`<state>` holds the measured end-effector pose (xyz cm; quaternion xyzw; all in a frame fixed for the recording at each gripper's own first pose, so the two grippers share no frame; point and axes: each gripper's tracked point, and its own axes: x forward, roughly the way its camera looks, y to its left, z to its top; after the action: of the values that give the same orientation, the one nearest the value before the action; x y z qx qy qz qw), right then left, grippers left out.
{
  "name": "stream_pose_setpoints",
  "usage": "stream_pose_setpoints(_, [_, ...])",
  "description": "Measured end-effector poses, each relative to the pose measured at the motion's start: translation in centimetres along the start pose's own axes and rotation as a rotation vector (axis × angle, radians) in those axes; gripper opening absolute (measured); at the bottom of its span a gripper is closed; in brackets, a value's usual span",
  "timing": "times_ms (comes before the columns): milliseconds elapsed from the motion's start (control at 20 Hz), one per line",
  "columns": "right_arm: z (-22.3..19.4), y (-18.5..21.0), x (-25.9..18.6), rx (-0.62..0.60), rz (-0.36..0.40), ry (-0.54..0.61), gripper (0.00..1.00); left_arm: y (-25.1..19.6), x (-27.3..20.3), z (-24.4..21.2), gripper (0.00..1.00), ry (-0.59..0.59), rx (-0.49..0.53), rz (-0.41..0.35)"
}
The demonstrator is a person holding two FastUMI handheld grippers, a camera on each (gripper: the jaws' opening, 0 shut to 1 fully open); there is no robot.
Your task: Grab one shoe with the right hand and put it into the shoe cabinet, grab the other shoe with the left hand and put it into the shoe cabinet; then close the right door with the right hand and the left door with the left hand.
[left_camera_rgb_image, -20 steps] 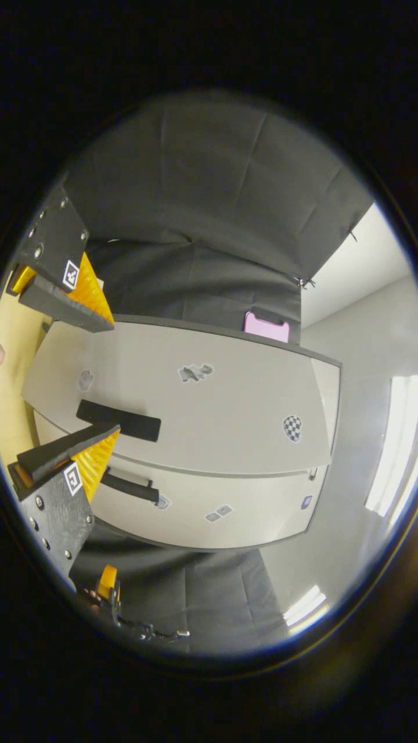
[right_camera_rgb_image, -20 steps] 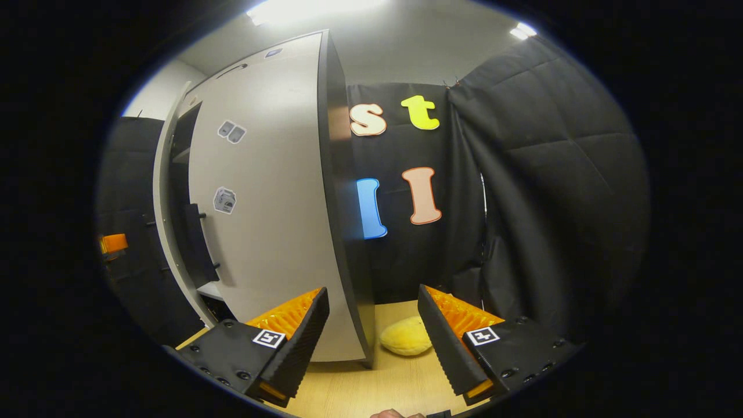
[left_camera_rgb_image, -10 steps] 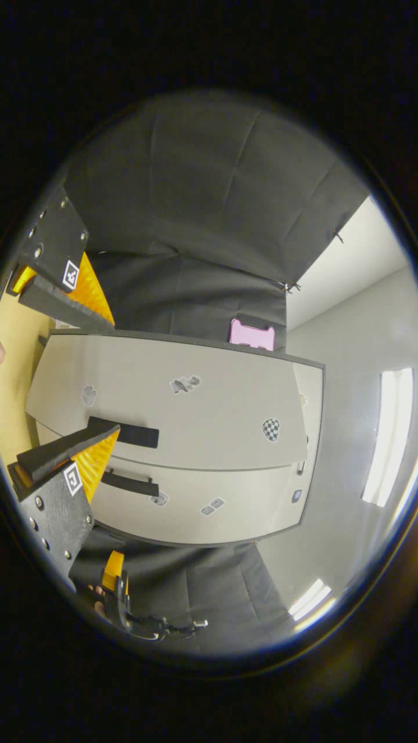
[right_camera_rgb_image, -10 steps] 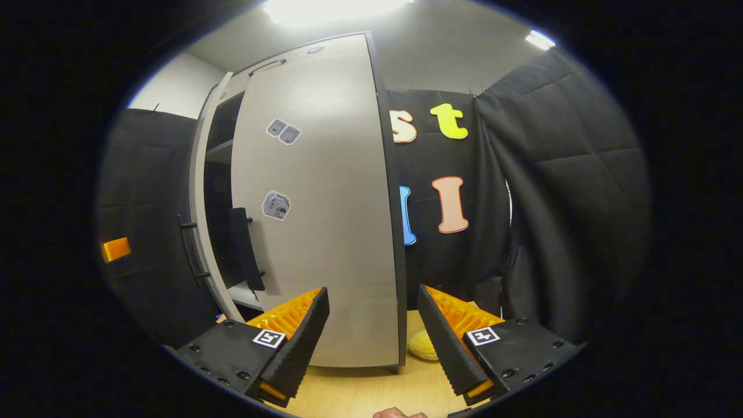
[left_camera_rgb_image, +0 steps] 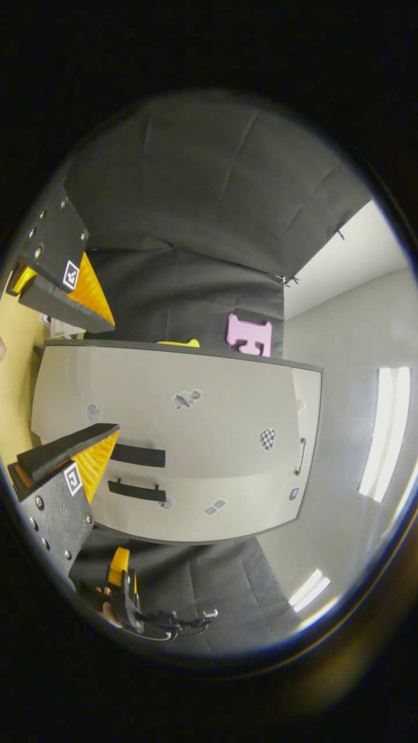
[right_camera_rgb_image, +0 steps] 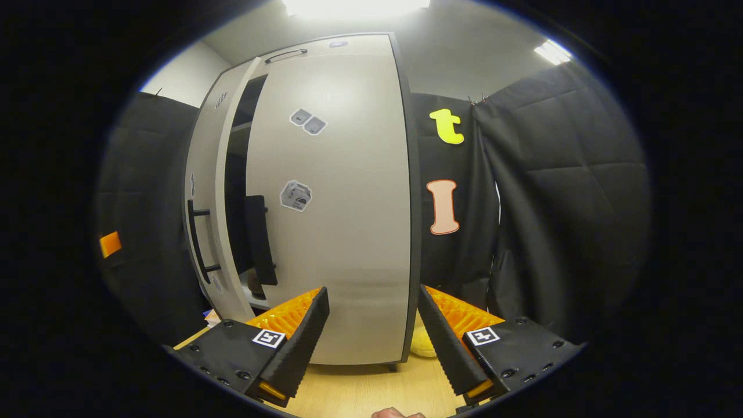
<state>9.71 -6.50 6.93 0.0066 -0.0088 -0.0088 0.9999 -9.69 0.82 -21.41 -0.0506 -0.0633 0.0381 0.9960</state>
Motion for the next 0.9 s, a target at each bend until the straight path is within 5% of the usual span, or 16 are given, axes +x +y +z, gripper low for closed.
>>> stream_pose_setpoints(50, [-0.3,0.5,-0.2,0.010,0.000,0.001,0.98,0.2,0.0,0.1,0.91,-0.011,-0.007,-0.012])
stream_pose_setpoints(350, [-0.4,4.6,-0.2,0.045,0.065,0.019,0.97,1.2,-1.2,-1.3,0.96,0.008,-0.010,-0.021])
stream_pose_setpoints(400, [-0.4,5.0,-0.2,0.032,0.063,0.016,0.92,1.5,-1.4,-1.7,0.85,0.020,-0.013,-0.021])
stream_pose_setpoints(450, [-0.2,5.4,-0.1,0.020,0.065,0.015,0.92,1.7,-1.8,-2.2,0.85,0.031,-0.021,-0.024])
stream_pose_setpoints(500, [-0.1,5.9,0.0,0.010,0.068,0.015,0.92,1.8,-2.1,-2.6,0.97,0.039,-0.027,-0.028])
stream_pose_setpoints(600, [0.0,6.7,0.1,-0.004,0.074,0.015,0.97,2.6,-2.6,-3.0,0.97,0.054,-0.027,-0.025])
stream_pose_setpoints(800, [0.1,7.7,-0.1,-0.040,0.077,-0.003,0.92,4.3,-3.3,-3.9,0.96,0.071,-0.004,-0.013])
stream_pose_setpoints(850, [0.0,7.9,-0.1,-0.043,0.078,0.001,0.98,4.6,-3.5,-4.1,0.90,0.075,-0.012,-0.010])
stream_pose_setpoints(900, [0.0,8.0,-0.2,-0.044,0.080,0.001,0.92,5.0,-3.6,-4.4,0.91,0.080,-0.024,-0.008])
